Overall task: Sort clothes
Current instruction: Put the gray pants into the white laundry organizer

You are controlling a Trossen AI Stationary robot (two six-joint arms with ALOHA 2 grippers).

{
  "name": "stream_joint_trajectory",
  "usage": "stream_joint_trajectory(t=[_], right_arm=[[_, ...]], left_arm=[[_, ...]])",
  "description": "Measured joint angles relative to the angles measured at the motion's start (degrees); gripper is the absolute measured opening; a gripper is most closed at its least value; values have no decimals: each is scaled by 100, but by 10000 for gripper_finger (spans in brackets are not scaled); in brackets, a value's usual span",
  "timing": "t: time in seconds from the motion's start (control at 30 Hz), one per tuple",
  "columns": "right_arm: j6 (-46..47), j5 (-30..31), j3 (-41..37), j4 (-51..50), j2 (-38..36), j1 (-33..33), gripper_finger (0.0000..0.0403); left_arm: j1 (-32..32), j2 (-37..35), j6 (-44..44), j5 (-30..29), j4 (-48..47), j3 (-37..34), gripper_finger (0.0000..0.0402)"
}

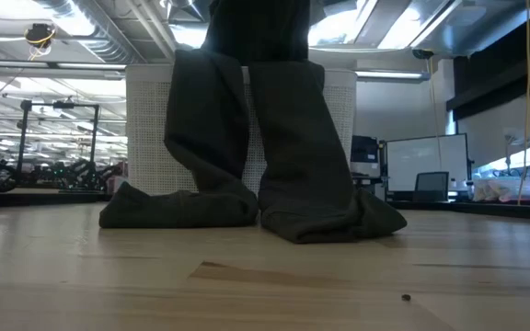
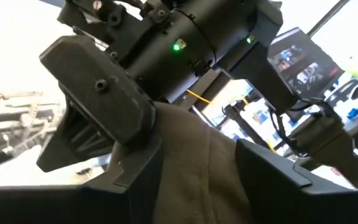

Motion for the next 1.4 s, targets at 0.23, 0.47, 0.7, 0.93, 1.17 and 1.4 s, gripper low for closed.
stream_joint_trajectory(t=[0.23, 0.47, 0.7, 0.93, 1.17, 1.4], right_arm=[[32, 46, -9, 364, -2, 206, 227], [56, -42, -9, 664, -7, 372, 227], [649, -321, -9, 403, -9, 408, 227], [569, -276, -24, 316, -93, 555, 227], [643, -488, 20, 1111, -335, 766, 227], [-28, -404, 0, 1551, -420, 1013, 227]], left_arm=[[199, 0, 276, 62, 15, 0, 198], [321, 0, 276, 13, 55, 2, 168], [252, -4, 447, -344, -16, 90, 15], [248, -12, 260, -295, -1657, -17, 3], [860, 291, -631, -728, -3159, -723, 1], [1260, 144, -1155, -851, -3114, -1186, 0]])
